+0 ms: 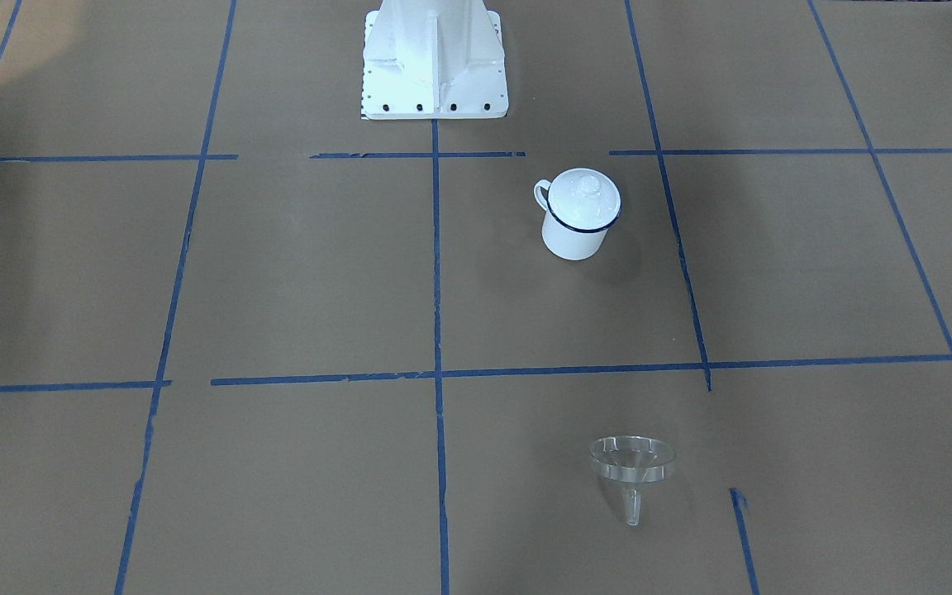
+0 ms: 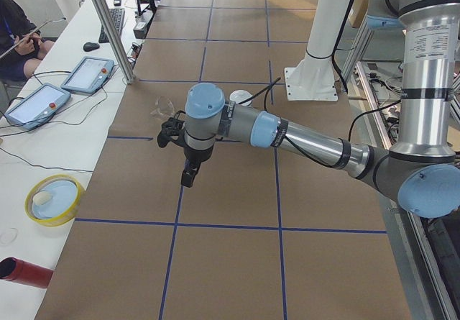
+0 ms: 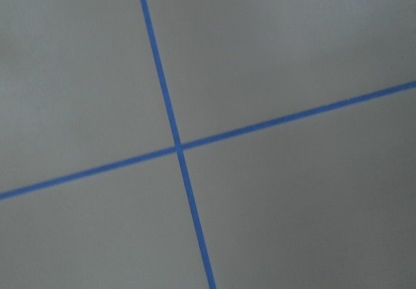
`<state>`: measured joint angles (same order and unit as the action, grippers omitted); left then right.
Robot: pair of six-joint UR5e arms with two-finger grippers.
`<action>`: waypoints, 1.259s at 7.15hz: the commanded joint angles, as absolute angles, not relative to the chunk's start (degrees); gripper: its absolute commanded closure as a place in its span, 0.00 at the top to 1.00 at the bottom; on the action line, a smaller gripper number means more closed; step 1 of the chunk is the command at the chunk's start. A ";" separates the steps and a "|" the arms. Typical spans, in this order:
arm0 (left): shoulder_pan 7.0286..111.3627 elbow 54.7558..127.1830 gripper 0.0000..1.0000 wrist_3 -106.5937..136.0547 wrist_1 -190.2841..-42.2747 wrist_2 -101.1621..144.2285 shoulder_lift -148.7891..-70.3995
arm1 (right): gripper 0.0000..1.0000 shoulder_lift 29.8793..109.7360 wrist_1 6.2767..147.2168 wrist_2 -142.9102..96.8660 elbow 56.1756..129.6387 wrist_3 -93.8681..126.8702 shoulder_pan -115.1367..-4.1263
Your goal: Place funnel on cup
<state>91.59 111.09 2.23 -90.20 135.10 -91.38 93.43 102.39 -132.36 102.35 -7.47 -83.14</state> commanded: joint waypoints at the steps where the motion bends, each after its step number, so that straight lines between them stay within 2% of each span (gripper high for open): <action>1: 91.06 111.36 1.00 16.23 -103.03 137.61 -90.54 | 1.00 93.43 102.39 -132.36 102.39 -7.47 -83.14; 3: 83.97 112.75 1.00 22.27 -105.64 143.43 -90.53 | 1.00 93.43 102.39 -132.36 102.39 -7.47 -83.14; 6: 65.11 121.52 1.00 48.32 -105.64 132.68 -90.79 | 1.00 93.43 102.39 -132.36 102.39 -7.47 -83.14; 9: 48.65 122.43 1.00 68.68 -102.42 120.27 -97.53 | 1.00 93.43 102.39 -132.36 102.31 -7.47 -83.14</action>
<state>55.27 122.23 60.84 -104.76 125.55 -94.57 93.43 102.39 -132.36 102.38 -7.47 -83.14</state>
